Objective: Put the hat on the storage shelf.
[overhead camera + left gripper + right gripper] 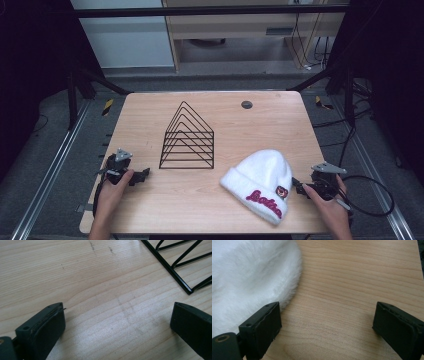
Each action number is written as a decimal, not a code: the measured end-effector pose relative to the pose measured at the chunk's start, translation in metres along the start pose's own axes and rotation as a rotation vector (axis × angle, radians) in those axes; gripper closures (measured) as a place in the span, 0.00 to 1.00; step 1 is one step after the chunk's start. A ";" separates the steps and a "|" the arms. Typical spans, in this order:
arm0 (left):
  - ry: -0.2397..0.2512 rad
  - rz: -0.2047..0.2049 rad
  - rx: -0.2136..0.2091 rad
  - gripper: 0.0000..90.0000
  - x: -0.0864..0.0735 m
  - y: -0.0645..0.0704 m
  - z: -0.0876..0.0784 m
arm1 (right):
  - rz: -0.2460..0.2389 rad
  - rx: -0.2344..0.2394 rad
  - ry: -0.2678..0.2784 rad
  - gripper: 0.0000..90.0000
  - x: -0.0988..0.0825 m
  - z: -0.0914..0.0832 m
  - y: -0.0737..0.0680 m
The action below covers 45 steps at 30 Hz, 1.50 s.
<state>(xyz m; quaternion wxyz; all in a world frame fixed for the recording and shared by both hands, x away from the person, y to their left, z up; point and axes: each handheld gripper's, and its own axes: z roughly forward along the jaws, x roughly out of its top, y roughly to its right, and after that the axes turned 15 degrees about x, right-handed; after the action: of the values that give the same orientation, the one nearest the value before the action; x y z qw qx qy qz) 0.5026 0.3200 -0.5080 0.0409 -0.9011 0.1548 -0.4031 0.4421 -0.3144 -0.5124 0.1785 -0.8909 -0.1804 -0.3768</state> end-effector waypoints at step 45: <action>-0.006 -0.010 0.012 0.00 -0.001 0.001 -0.001 | -0.114 0.140 -0.363 0.47 0.139 0.059 -0.026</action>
<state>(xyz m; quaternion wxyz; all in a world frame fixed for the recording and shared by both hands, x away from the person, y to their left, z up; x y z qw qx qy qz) 0.5010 0.3194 -0.5079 0.0449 -0.9028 0.1477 -0.4015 0.5564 -0.2394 -0.4437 0.1830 -0.9179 -0.2854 -0.2061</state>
